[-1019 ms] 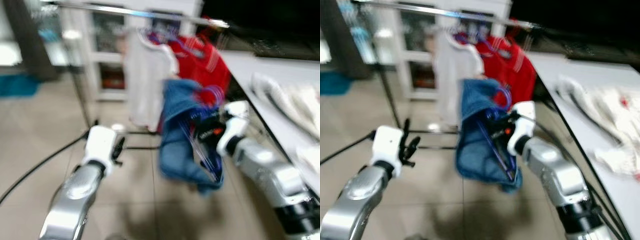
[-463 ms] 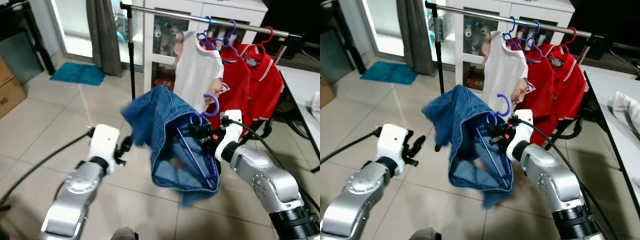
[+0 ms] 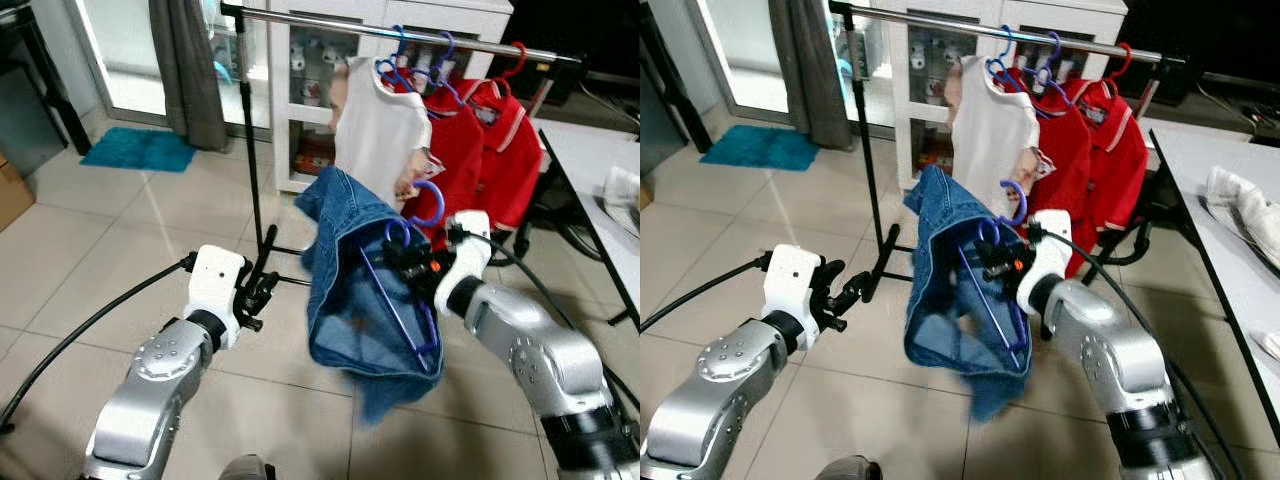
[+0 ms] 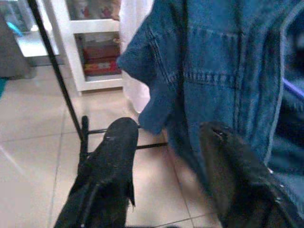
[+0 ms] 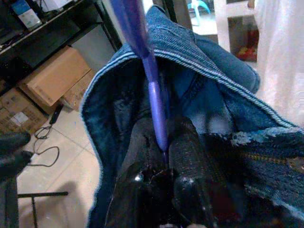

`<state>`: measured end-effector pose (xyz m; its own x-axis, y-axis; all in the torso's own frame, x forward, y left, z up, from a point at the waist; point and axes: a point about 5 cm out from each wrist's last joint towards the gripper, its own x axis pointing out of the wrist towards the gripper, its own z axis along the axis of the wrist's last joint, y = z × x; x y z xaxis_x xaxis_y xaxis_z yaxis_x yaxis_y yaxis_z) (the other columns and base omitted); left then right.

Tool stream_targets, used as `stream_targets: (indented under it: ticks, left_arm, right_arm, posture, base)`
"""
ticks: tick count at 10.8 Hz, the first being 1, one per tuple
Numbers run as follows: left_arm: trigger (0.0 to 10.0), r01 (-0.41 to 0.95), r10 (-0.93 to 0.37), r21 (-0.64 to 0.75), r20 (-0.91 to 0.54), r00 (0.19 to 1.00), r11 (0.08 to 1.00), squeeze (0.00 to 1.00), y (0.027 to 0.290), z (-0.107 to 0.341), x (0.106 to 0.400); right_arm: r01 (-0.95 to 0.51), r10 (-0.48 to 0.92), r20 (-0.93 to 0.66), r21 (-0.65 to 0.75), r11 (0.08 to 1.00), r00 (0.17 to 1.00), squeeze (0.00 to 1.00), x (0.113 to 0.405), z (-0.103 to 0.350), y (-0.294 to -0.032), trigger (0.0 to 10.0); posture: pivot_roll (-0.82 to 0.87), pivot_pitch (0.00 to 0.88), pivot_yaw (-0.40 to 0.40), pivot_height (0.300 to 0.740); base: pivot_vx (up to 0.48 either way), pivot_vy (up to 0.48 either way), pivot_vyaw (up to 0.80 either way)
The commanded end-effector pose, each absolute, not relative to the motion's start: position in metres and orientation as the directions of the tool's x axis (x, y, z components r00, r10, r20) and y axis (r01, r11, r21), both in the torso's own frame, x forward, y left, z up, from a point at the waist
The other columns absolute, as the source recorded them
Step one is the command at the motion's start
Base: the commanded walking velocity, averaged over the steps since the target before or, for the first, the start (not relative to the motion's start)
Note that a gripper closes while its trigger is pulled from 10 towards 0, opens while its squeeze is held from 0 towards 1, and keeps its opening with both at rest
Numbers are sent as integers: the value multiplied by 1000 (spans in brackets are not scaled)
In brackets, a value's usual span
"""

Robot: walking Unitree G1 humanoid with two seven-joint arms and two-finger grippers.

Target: Hang hanger

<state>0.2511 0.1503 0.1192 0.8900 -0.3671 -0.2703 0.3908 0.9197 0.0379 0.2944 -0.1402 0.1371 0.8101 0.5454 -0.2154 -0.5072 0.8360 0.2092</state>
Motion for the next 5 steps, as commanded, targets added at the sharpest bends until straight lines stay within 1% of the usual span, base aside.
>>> stream_targets:
  ticks: [1, 2, 3, 4, 5]
  left_arm:
    - [10000, 424, -398, 44, -265, 878, 905, 1000, 149, 122, 255]
    - [10000, 430, -390, 106, -272, 880, 896, 1000, 152, 121, 260]
    - [10000, 462, -415, 155, -263, 871, 873, 1000, 152, 127, 269]
    - [10000, 514, -475, 137, -241, 846, 847, 1000, 142, 132, 272]
    - [10000, 644, -617, 105, -206, 759, 757, 1000, 118, 137, 270]
  right_arm:
    - [-520, 547, -167, 179, 835, 821, 0, 300, 153, -143, 10000]
    - [-536, 560, -172, 169, 828, 811, 0, 303, 156, -141, 10000]
    - [-547, 567, -177, 148, 824, 805, 0, 306, 159, -141, 10000]
    - [-532, 550, -193, 141, 835, 812, 0, 309, 160, -141, 10000]
    - [-507, 528, -200, 148, 849, 826, 0, 315, 163, -140, 10000]
  posture:
    - [112, 0, -59, 740]
    - [115, 0, -64, 740]
    - [118, 0, -72, 740]
    - [116, 0, -74, 740]
    - [108, 0, -72, 740]
  base:
    - [0, 0, 0]
    - [0, 0, 0]
    - [0, 0, 0]
    - [0, 0, 0]
    - [0, 0, 0]
